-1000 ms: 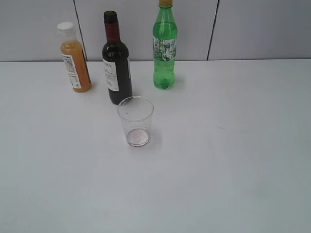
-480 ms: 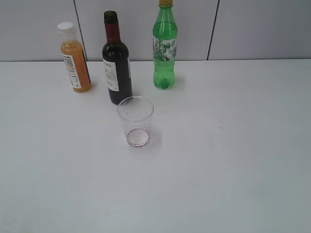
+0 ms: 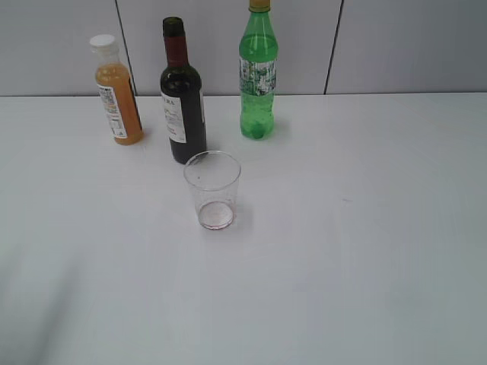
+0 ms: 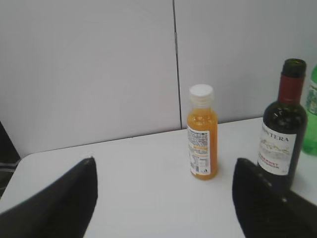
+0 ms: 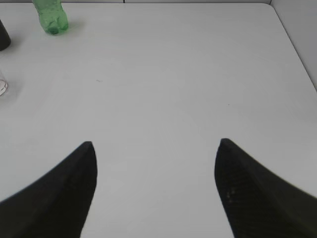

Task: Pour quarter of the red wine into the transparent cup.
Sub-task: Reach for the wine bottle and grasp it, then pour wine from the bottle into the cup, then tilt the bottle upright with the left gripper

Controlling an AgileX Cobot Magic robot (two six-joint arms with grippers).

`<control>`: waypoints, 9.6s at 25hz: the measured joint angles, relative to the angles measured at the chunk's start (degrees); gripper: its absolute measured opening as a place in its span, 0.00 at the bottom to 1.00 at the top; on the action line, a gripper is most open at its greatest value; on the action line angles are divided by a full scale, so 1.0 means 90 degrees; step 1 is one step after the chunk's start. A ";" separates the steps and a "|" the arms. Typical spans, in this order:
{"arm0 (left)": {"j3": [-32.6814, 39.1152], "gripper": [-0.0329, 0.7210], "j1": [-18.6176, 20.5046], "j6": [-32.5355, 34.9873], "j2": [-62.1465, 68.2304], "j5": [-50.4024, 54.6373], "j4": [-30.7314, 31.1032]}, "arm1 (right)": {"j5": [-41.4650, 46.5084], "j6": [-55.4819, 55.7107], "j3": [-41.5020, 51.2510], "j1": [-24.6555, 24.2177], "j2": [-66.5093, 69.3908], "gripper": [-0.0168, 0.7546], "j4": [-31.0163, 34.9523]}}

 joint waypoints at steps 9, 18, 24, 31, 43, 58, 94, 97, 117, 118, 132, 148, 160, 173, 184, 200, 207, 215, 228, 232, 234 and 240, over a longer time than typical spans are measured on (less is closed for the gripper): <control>0.0000 0.89 0.0000 -0.1260 0.2478 -0.2719 0.0793 | 0.0000 0.0000 0.0000 0.0000 0.0000 0.79 0.0000; -0.0006 0.88 0.0000 -0.2361 0.4413 -0.4802 0.2807 | 0.0000 0.0000 0.0000 0.0000 0.0000 0.79 0.0000; -0.0017 0.88 0.0000 -0.2410 0.5472 -0.6074 0.3546 | 0.0000 0.0000 0.0000 0.0000 0.0000 0.79 0.0000; -0.0262 0.96 0.0000 -0.2417 0.6764 -0.7406 0.3897 | 0.0000 0.0000 0.0000 0.0000 0.0000 0.79 0.0000; -0.1569 0.96 -0.0160 -0.2436 0.8131 -0.7487 0.4248 | 0.0000 0.0000 0.0000 0.0000 0.0000 0.79 0.0000; -0.2854 0.96 -0.0595 -0.2453 0.8956 -0.7024 0.4074 | 0.0000 0.0000 0.0000 0.0000 0.0000 0.79 0.0000; -0.4965 0.96 -0.1239 -0.2736 1.0235 -0.6108 0.3394 | 0.0000 0.0000 0.0000 0.0000 0.0000 0.79 0.0000; -0.4965 0.96 -0.1244 -0.2739 1.0235 -0.6064 0.3382 | 0.0000 0.0000 0.0000 0.0000 0.0000 0.79 0.0000; -0.4965 0.77 -0.1252 -0.2744 1.0237 -0.6055 0.3400 | 0.0000 0.0000 0.0000 0.0000 0.0000 0.79 0.0000; -0.4965 0.77 -0.1252 -0.2744 1.0237 -0.6061 0.3406 | 0.0000 0.0000 0.0000 0.0000 0.0000 0.79 0.0000; -0.4965 0.77 -0.1202 -0.2746 1.0261 -0.6171 0.3477 | 0.0000 0.0000 0.0000 0.0000 0.0000 0.79 0.0000; -0.4776 0.77 -0.1147 -0.2764 1.0090 -0.6105 0.3489 | 0.0000 0.0000 0.0000 0.0000 0.0000 0.79 0.0000; -0.3372 0.77 -0.1153 -0.2378 0.8534 -0.5868 0.3167 | 0.0000 0.0000 0.0000 0.0000 0.0000 0.79 0.0000; -0.1218 0.77 -0.1569 0.0191 0.7345 -0.5899 0.0753 | 0.0000 0.0000 0.0000 0.0000 0.0000 0.79 0.0000; -0.0768 0.77 -0.2051 0.3096 0.7309 -0.6448 -0.0470 | -0.0006 0.0000 0.0000 0.0000 0.0000 0.79 0.0000; -0.0768 0.77 -0.2066 0.5579 0.7282 -0.6498 -0.1337 | 0.0001 0.0000 0.0000 0.0000 0.0000 0.79 0.0000; -0.0800 0.77 -0.2019 0.6302 0.7337 -0.6498 -0.1384 | 0.0001 0.0000 0.0000 0.0000 0.0000 0.79 0.0000; -0.0940 0.77 -0.1968 0.7096 0.7558 -0.6504 -0.1431 | 0.0001 0.0000 0.0000 0.0000 0.0000 0.79 0.0000; -0.0967 0.77 -0.1968 0.7663 0.7558 -0.6504 -0.1431 | 0.0001 0.0000 0.0000 0.0000 0.0000 0.79 0.0000; -0.0967 0.77 -0.1968 0.7851 0.7558 -0.6504 -0.1431 | 0.0001 0.0000 0.0000 0.0000 0.0000 0.79 0.0000; -0.0967 0.77 -0.1968 0.7904 0.7558 -0.6504 -0.1431 | 0.0001 0.0000 0.0000 0.0000 0.0000 0.79 0.0000; -0.0967 0.77 -0.1968 0.8070 0.7558 -0.6504 -0.1431 | 0.0001 0.0000 0.0000 0.0000 0.0000 0.79 0.0000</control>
